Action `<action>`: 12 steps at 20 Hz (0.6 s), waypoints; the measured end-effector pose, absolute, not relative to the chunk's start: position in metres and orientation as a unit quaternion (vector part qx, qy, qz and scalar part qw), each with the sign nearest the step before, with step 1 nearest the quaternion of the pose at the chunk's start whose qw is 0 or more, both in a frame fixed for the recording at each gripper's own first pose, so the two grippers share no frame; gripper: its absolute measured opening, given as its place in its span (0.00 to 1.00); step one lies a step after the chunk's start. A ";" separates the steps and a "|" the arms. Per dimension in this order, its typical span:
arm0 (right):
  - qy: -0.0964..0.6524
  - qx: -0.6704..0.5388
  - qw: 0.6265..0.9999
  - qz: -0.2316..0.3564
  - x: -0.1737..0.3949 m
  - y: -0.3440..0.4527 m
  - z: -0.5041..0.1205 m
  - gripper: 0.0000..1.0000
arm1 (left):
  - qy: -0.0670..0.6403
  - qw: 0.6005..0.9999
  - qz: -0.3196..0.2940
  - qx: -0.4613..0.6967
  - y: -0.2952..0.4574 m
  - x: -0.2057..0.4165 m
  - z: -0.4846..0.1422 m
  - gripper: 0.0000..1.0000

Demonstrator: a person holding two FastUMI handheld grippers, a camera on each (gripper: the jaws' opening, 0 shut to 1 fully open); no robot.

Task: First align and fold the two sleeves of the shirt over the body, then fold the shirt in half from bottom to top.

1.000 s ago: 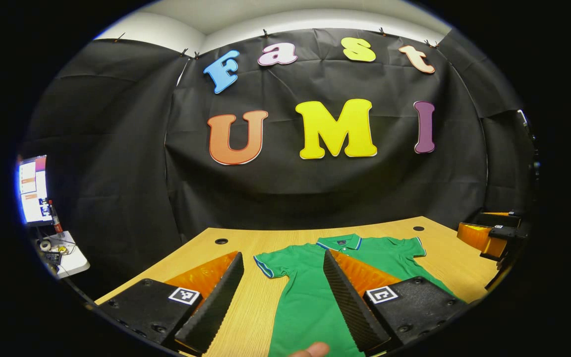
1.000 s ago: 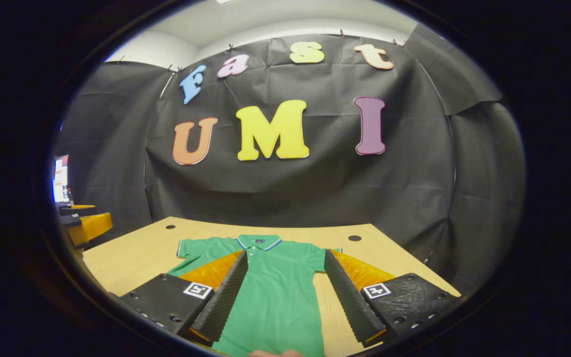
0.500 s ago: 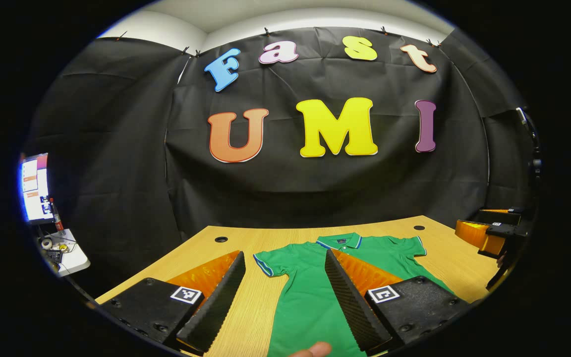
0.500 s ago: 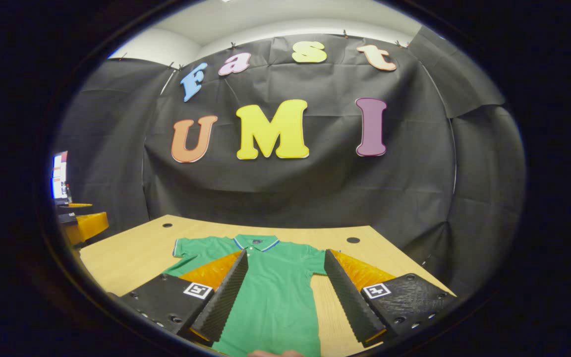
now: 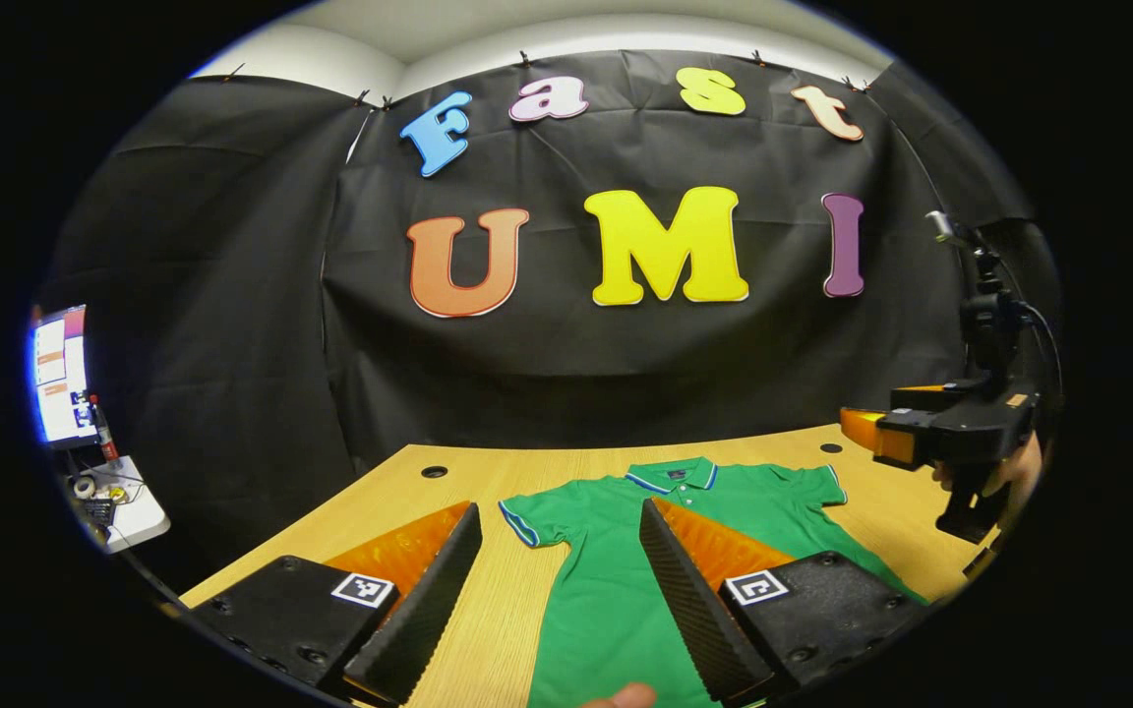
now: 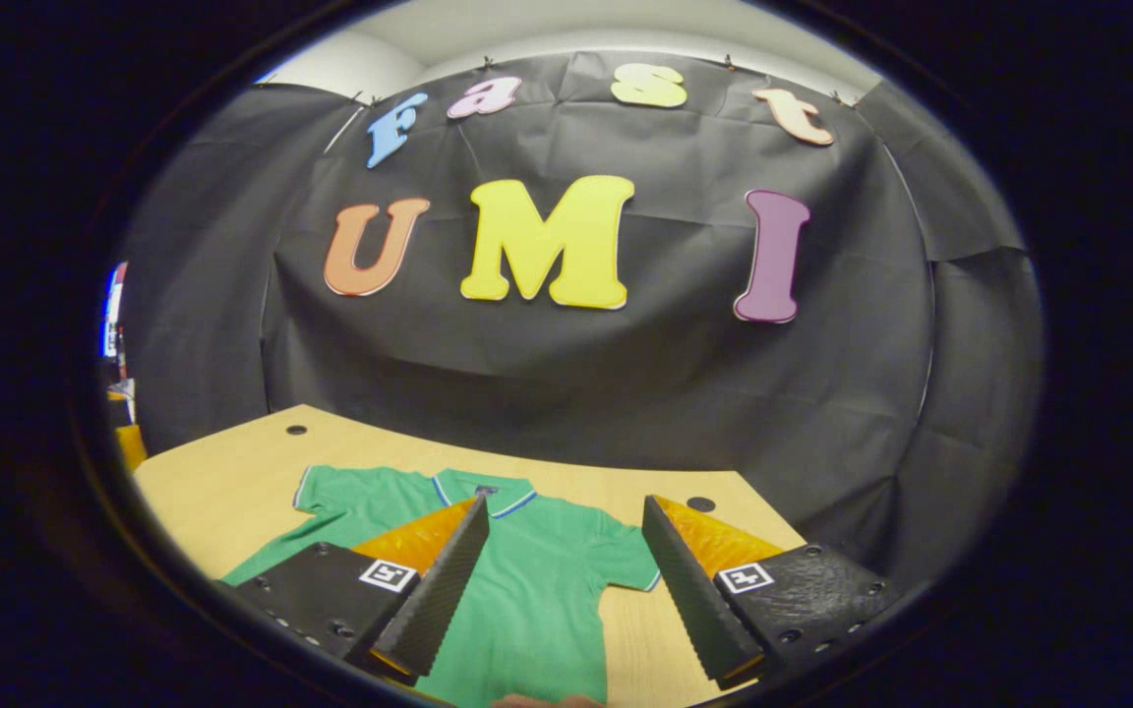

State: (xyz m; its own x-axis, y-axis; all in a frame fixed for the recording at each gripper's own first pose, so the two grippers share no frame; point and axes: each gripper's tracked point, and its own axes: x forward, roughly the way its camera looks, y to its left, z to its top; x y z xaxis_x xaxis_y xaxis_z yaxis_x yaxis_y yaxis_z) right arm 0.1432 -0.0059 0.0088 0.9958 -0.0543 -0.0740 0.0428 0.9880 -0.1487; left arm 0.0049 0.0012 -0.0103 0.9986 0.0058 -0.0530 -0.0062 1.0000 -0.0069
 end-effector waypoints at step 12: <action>0.203 -0.050 0.966 -0.154 0.293 -0.149 -0.109 0.95 | 0.045 0.999 0.021 -0.010 0.010 0.031 -0.032 1.00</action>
